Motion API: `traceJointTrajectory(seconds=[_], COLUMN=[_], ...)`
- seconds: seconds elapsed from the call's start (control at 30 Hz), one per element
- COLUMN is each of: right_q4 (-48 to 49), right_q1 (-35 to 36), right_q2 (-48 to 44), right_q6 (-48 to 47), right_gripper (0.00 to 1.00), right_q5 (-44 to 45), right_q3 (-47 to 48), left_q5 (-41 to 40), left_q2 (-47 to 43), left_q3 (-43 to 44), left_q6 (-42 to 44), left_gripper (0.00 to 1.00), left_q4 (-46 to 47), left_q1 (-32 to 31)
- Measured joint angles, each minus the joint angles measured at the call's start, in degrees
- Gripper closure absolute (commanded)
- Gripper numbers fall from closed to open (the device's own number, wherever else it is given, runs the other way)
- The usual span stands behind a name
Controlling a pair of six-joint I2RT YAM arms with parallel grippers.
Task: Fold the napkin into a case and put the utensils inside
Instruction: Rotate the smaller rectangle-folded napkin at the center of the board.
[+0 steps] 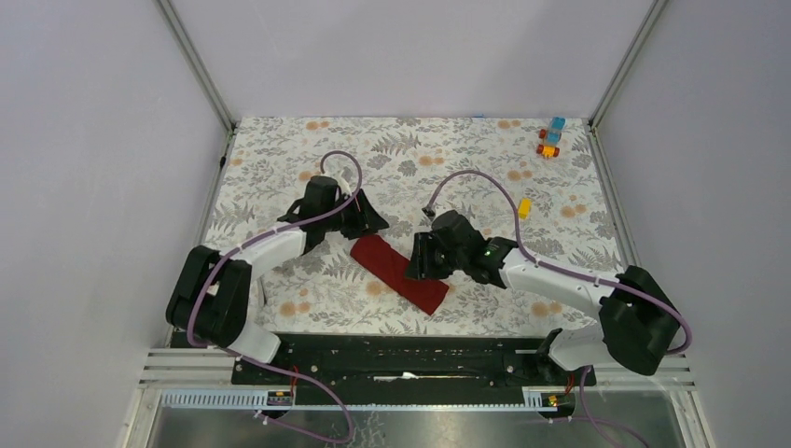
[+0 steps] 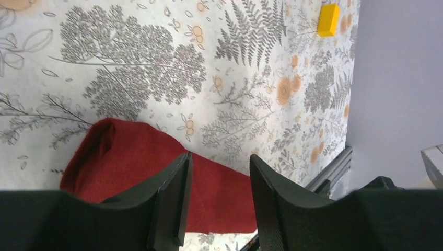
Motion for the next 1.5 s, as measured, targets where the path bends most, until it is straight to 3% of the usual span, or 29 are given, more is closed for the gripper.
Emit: traceJointTrajectory(seconds=[0.27,0.37,0.53,0.7,0.97,1.1,1.23,1.37,1.5], right_q4=[5.0,6.5,6.5,1.9,-7.3,-7.1,-2.4,-0.5,-0.1], right_q1=[-5.7,-8.2,-11.2,-14.2,-14.7,-14.7,-14.7,-15.0,-15.5], right_q2=[6.2,7.9,9.4,13.3,13.6,9.6,6.3,9.6,14.9], right_q6=[1.4,2.7,1.8,-5.9,-16.9,-15.1,-10.0,-8.0,-8.9], right_gripper=[0.62,0.62,0.61,0.6,0.48,0.51,0.59,0.64,0.66], right_q5=[-1.0,-2.2,-1.8,4.0,4.9,-1.9,-5.2,-3.5,-1.2], right_q3=[-6.2,-8.7,-7.2,0.2,8.0,5.6,-1.6,-3.2,1.0], left_q5=[-3.6,-4.8,-8.4,-9.2,-6.0,-3.2,-2.8,-5.1,-7.1], left_q2=[11.9,11.8,3.7,-8.5,-14.6,-16.4,-13.6,-8.4,-6.8], left_q3=[0.9,0.7,-8.4,-17.7,-17.0,-14.0,-12.7,-13.3,-16.4], left_q6=[0.5,0.7,-0.3,-2.0,-1.9,-1.5,-0.6,-0.5,-2.2], left_gripper=[0.57,0.57,0.55,0.42,0.33,0.35,0.45,0.55,0.55], left_q4=[1.3,3.1,6.5,3.8,-3.5,-5.5,-5.1,-4.7,-0.9], left_q1=[1.8,1.6,1.6,1.5,1.2,0.3,-2.4,-5.8,-8.3])
